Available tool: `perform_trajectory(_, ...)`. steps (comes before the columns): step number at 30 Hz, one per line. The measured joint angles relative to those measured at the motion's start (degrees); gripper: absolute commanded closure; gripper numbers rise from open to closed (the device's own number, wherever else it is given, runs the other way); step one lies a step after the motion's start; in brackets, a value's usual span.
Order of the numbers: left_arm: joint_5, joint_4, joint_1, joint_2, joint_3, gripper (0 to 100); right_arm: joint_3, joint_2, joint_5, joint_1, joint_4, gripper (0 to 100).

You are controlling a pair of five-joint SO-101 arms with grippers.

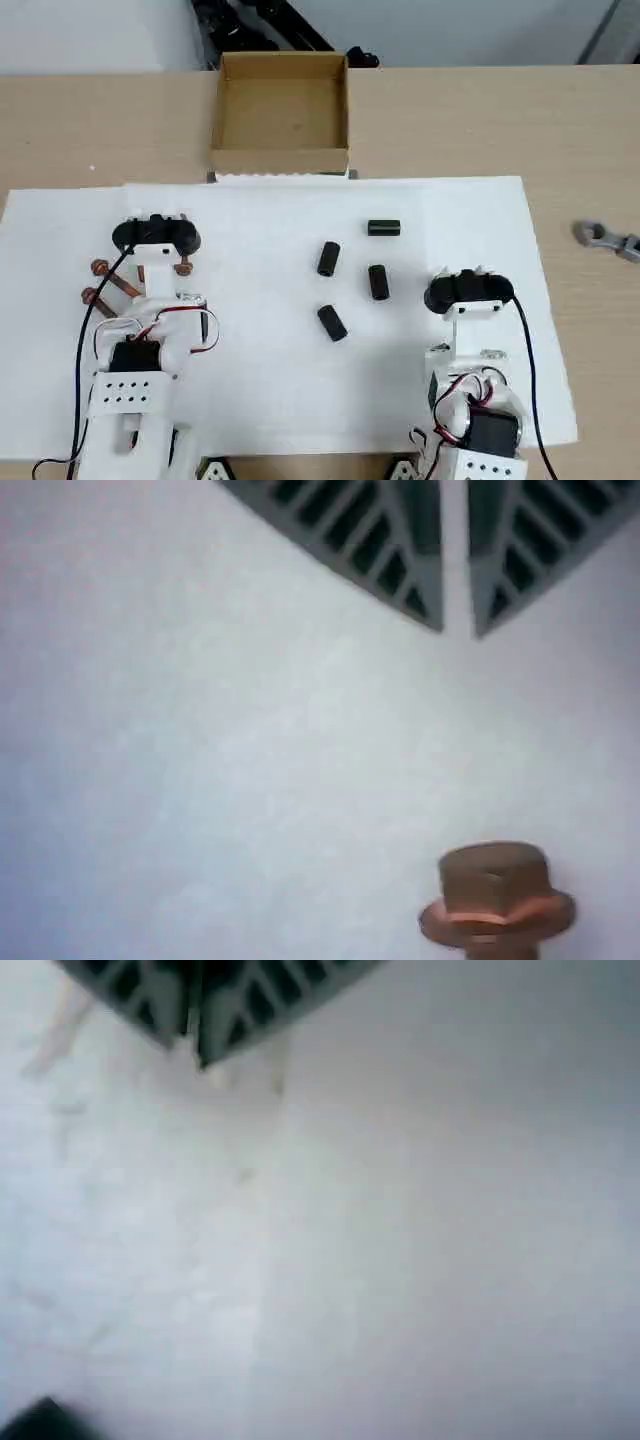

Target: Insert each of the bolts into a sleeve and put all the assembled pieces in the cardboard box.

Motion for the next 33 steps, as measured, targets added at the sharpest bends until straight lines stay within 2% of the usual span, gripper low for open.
perform_trajectory(18,0.0,0.0,1.1,0.0,0.0,99,0.0,0.0,0.0,-0.1,0.0,99.3)
perform_trajectory(27,0.0,0.0,1.1,0.0,0.0,99,0.0,-0.1,0.0,-10.7,0.0,99.5)
perform_trajectory(33,-1.6,0.4,1.1,0.0,0.0,99,0.0,-0.1,0.0,-11.1,-2.1,99.5)
